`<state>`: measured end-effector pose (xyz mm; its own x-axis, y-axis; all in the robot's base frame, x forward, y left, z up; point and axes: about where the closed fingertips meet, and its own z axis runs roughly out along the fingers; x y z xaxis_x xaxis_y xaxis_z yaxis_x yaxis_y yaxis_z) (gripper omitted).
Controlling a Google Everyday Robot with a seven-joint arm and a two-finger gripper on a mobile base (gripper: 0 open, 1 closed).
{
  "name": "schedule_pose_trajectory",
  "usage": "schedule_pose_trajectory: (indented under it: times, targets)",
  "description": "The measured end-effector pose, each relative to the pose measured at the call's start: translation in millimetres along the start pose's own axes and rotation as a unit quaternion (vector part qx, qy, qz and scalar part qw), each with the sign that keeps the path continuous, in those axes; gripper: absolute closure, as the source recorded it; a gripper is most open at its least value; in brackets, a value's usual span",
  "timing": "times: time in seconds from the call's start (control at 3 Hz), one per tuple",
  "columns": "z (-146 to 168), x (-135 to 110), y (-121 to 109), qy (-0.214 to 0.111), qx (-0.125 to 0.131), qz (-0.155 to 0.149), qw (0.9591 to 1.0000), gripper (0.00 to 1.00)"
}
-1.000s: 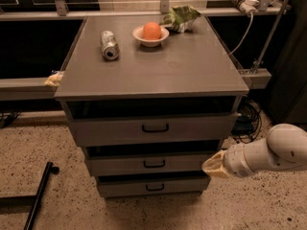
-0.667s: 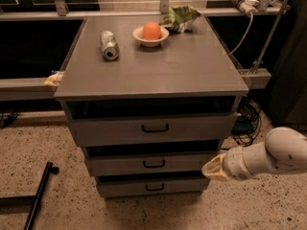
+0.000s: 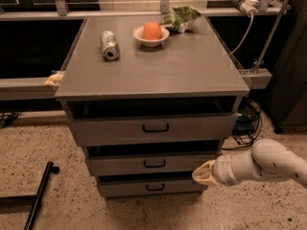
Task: Open middle drawer
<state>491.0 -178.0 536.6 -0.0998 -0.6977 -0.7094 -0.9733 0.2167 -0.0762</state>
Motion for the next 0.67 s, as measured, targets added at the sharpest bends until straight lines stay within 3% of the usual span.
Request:
schedule_pose_trajectory:
  times: [0.67]
  targets:
    - [31.9,3.7,-9.4,-0.002,-0.011,-0.039,0.9992,0.35]
